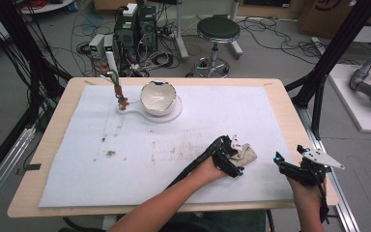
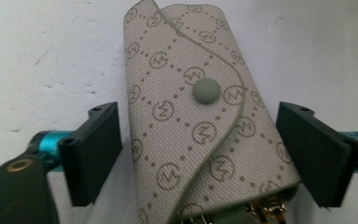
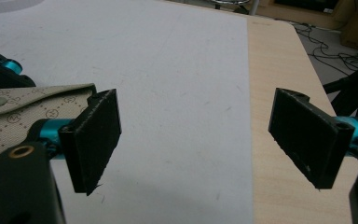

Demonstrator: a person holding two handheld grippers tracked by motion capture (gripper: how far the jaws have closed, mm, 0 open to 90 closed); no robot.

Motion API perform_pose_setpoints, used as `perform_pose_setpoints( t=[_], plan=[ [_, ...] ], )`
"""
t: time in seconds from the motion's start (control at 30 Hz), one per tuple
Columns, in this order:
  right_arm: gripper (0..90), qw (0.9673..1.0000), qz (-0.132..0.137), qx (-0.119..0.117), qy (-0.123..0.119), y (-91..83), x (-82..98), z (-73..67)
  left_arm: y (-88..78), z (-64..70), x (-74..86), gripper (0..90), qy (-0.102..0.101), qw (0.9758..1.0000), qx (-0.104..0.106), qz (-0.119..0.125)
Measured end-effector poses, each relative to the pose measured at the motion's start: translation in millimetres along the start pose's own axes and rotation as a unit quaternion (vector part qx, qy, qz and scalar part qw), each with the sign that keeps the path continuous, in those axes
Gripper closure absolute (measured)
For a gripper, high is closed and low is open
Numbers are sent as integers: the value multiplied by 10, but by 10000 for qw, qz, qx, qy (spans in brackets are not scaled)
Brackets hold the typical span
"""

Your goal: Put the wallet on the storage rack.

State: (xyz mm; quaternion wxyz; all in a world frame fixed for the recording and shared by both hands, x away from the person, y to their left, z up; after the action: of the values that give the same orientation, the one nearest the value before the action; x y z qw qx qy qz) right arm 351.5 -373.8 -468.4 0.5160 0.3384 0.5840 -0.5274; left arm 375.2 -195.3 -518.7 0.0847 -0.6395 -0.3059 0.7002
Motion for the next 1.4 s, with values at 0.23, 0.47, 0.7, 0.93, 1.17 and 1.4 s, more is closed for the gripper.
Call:
perform_pose_setpoints(
  t=[0.23, 0.47, 0.7, 0.93, 1.17, 1.4],
  plan=[
    [171, 10000, -5, -3, -6, 7, 4, -10, -53, 27, -2, 359, 18, 9999, 63, 96],
    [171, 10000, -19, -12, -13, 14, 8, -12, -111, 8, -9, 380, 54, 9999, 100, 101],
    [171, 10000, -24, -21, -4, 24, 11, -14, -294, -75, -115, 381, -65, 9991, 104, 394],
    [171, 10000, -64, -57, -27, 56, 10, -62, -712, -311, -304, 381, -188, 9967, -73, 783],
    [171, 9998, -70, -164, -123, 136, -13, -151, -1098, -581, -413, 382, -214, 9942, -393, 979],
    [171, 9994, -71, -271, -188, 222, -42, -230, -1531, -920, -437, 381, -339, 9894, -826, 1144]
  ],
)
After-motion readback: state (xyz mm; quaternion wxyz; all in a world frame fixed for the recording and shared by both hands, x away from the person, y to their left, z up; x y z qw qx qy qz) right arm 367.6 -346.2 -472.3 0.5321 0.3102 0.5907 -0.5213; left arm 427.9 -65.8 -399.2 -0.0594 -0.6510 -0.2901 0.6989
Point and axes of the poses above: each handheld gripper's, and its own axes: y roughly forward along the jaws, x roughly out of its underside, z roughly to its right, the point moved 10 cm from there along y, roughly forward along the jaws, and after that the axes turned 11 degrees about z, right-handed, at the moved point
